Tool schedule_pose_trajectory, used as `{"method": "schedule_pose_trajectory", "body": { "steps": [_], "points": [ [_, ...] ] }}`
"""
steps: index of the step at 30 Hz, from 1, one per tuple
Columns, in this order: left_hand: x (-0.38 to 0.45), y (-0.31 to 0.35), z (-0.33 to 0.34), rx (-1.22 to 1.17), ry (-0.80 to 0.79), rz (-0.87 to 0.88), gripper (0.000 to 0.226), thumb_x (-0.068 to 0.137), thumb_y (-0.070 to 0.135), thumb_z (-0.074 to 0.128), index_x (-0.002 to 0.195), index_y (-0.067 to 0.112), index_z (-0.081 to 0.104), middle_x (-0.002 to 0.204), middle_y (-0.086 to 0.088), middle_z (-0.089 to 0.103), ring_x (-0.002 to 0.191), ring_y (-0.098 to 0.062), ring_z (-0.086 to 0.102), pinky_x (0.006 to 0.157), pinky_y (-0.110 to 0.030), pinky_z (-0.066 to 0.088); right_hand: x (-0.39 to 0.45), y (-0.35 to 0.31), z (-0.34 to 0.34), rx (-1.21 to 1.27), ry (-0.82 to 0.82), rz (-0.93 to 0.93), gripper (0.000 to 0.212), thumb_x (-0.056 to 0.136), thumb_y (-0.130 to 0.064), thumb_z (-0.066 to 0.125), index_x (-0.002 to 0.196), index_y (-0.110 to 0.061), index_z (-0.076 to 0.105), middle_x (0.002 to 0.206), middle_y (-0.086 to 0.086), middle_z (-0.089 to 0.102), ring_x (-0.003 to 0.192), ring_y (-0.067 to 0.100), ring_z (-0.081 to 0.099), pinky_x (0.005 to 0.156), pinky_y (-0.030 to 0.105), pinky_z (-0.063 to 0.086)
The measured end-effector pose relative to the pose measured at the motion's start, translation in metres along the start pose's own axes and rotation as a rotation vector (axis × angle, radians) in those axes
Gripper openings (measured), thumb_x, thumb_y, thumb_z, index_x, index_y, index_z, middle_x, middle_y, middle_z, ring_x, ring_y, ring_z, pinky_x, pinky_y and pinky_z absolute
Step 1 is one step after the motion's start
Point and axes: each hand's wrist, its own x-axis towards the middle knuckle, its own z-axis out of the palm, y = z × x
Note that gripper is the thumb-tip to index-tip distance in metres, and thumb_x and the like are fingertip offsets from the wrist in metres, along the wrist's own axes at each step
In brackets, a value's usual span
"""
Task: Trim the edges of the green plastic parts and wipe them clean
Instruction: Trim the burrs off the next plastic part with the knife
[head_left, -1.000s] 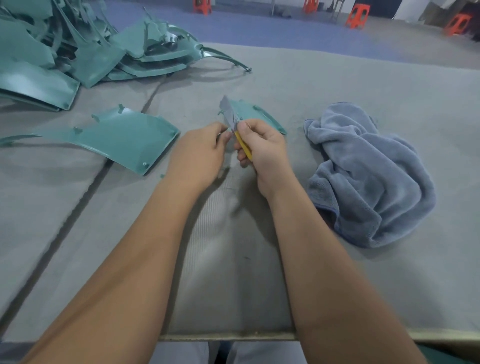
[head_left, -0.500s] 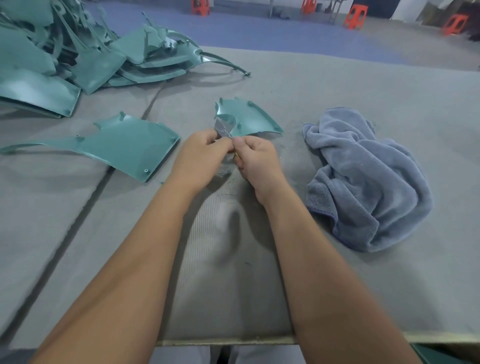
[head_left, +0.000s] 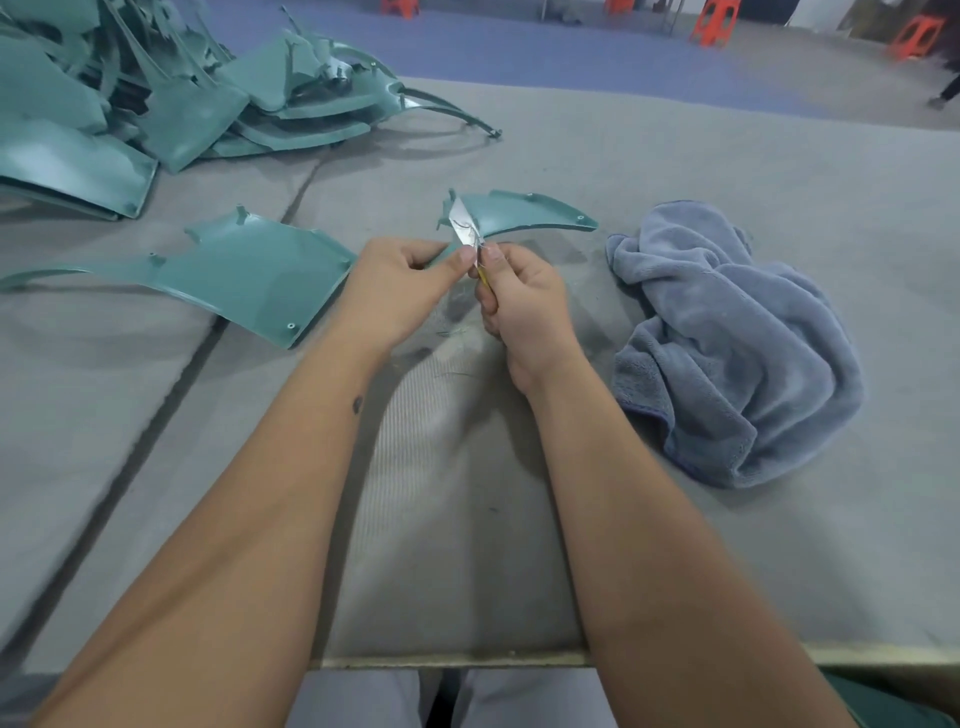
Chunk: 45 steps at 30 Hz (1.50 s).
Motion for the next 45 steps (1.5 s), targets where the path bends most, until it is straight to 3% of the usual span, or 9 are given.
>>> {"method": "schedule_pose_trajectory", "body": {
  "steps": [2, 7, 13, 19, 25, 28, 32, 38, 45],
  "points": [
    [0.001, -0.003, 0.006, 0.048, 0.074, 0.01, 0.036, 0.088, 0.043, 0.066, 0.085, 0.008, 0.075, 0.064, -0.005, 0.035, 0.059, -0.014, 0.028, 0.059, -0.028, 0.024, 0.0, -0.001, 0.0, 0.025, 0.043, 0.003, 0.031, 0.101, -0.01, 0.044, 0.072, -0.01, 0.054, 0.05, -0.007, 0.04, 0.041, 0.0, 0.031, 0.042, 0.011, 0.027],
    [-0.001, -0.002, 0.014, 0.132, 0.141, -0.024, 0.068, 0.078, 0.064, 0.062, 0.073, -0.003, 0.061, 0.048, 0.006, 0.019, 0.051, -0.015, 0.018, 0.055, -0.03, 0.017, 0.002, -0.001, 0.0, 0.082, 0.119, 0.007, 0.031, 0.101, -0.009, 0.043, 0.073, -0.011, 0.055, 0.055, -0.007, 0.044, 0.039, -0.003, 0.034, 0.042, 0.009, 0.029],
    [-0.005, 0.0, 0.019, 0.221, 0.197, -0.039, 0.063, 0.08, 0.067, 0.06, 0.052, 0.012, 0.045, 0.04, 0.005, 0.021, 0.041, -0.013, 0.019, 0.051, -0.028, 0.018, 0.004, 0.0, -0.002, 0.137, 0.234, 0.019, 0.033, 0.102, -0.012, 0.043, 0.07, -0.012, 0.052, 0.057, -0.003, 0.04, 0.042, 0.0, 0.033, 0.041, 0.012, 0.028],
    [-0.004, 0.0, 0.018, 0.315, 0.203, -0.025, 0.058, 0.083, 0.067, 0.056, 0.06, 0.014, 0.059, 0.039, 0.004, 0.029, 0.039, -0.013, 0.026, 0.049, -0.028, 0.022, 0.005, 0.0, -0.002, 0.116, 0.252, 0.006, 0.033, 0.102, -0.012, 0.042, 0.07, -0.011, 0.05, 0.057, 0.0, 0.036, 0.044, 0.003, 0.03, 0.043, 0.014, 0.026],
    [-0.006, 0.002, 0.007, 0.597, 0.296, 0.066, 0.062, 0.084, 0.068, 0.048, 0.054, 0.015, 0.038, 0.044, 0.0, 0.039, 0.045, -0.014, 0.037, 0.046, -0.029, 0.019, 0.007, 0.006, 0.002, -0.096, 0.308, -0.07, 0.034, 0.1, -0.01, 0.046, 0.066, -0.015, 0.052, 0.054, -0.004, 0.037, 0.05, 0.007, 0.032, 0.05, 0.021, 0.03],
    [-0.009, -0.002, -0.002, 0.627, 0.296, 0.045, 0.064, 0.089, 0.067, 0.043, 0.053, 0.014, 0.036, 0.045, -0.001, 0.036, 0.048, -0.02, 0.039, 0.047, -0.03, 0.021, 0.01, 0.008, -0.004, -0.35, 0.492, -0.144, 0.037, 0.098, -0.014, 0.049, 0.062, -0.023, 0.046, 0.057, -0.008, 0.041, 0.058, 0.012, 0.036, 0.059, 0.028, 0.031],
    [-0.011, -0.008, -0.013, 0.664, 0.324, 0.045, 0.063, 0.092, 0.065, 0.04, 0.055, 0.015, 0.033, 0.047, 0.0, 0.036, 0.046, -0.016, 0.037, 0.046, -0.03, 0.02, 0.011, 0.007, -0.013, -0.337, 0.579, -0.129, 0.032, 0.098, -0.023, 0.047, 0.066, -0.019, 0.049, 0.056, 0.002, 0.052, 0.055, 0.017, 0.045, 0.058, 0.04, 0.043],
    [-0.009, -0.01, -0.014, 0.788, 0.314, 0.136, 0.058, 0.099, 0.056, 0.034, 0.056, 0.017, 0.034, 0.052, 0.002, 0.039, 0.053, -0.023, 0.038, 0.046, -0.031, 0.018, 0.006, -0.006, -0.012, -0.054, 0.545, -0.06, 0.035, 0.098, -0.025, 0.046, 0.067, -0.015, 0.058, 0.052, 0.0, 0.047, 0.041, 0.008, 0.035, 0.041, 0.021, 0.03],
    [-0.007, -0.011, -0.009, 0.862, 0.306, 0.165, 0.053, 0.101, 0.05, 0.031, 0.06, 0.018, 0.04, 0.059, 0.003, 0.04, 0.06, -0.027, 0.045, 0.047, -0.032, 0.018, 0.005, -0.013, -0.019, -0.08, 0.553, 0.048, 0.036, 0.098, -0.036, 0.047, 0.078, -0.016, 0.069, 0.05, -0.014, 0.04, 0.047, 0.001, 0.037, 0.051, 0.014, 0.033]
  ]
}}
